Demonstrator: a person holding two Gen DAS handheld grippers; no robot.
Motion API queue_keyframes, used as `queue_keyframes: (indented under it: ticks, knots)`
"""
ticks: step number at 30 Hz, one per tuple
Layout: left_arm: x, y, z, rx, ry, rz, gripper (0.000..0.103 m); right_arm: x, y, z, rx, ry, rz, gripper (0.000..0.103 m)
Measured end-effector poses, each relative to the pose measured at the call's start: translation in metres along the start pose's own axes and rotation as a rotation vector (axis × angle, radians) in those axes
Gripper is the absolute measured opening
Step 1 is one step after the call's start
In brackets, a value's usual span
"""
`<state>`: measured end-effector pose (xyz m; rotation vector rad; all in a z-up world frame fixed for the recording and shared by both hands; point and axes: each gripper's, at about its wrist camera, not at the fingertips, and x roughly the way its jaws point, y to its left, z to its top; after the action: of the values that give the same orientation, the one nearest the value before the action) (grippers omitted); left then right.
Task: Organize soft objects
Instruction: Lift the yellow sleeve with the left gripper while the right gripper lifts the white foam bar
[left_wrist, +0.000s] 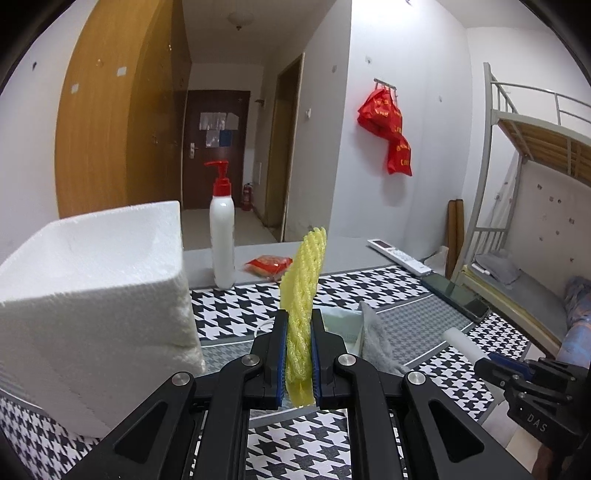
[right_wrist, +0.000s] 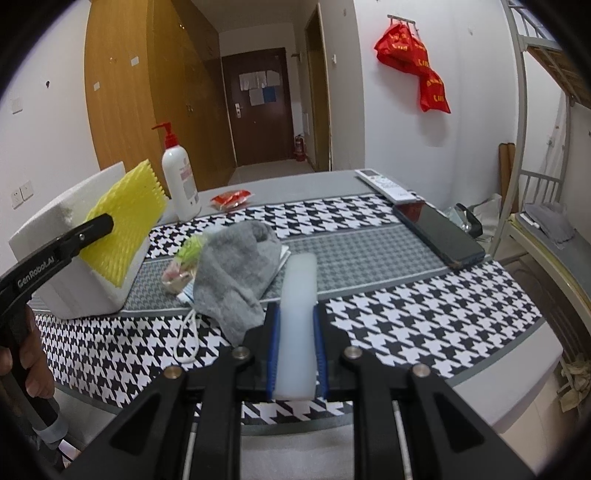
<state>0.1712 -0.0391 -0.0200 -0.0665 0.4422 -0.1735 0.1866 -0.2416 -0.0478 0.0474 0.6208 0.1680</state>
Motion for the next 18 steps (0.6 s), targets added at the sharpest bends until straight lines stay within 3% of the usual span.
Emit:
queue_keyframes:
  ticks: [18]
  knots:
    - [-0.024,-0.002,0.009,0.025,-0.027,0.000,0.012,-0.008,0.003,0.022,-0.032,-0.081,0.066,0.021]
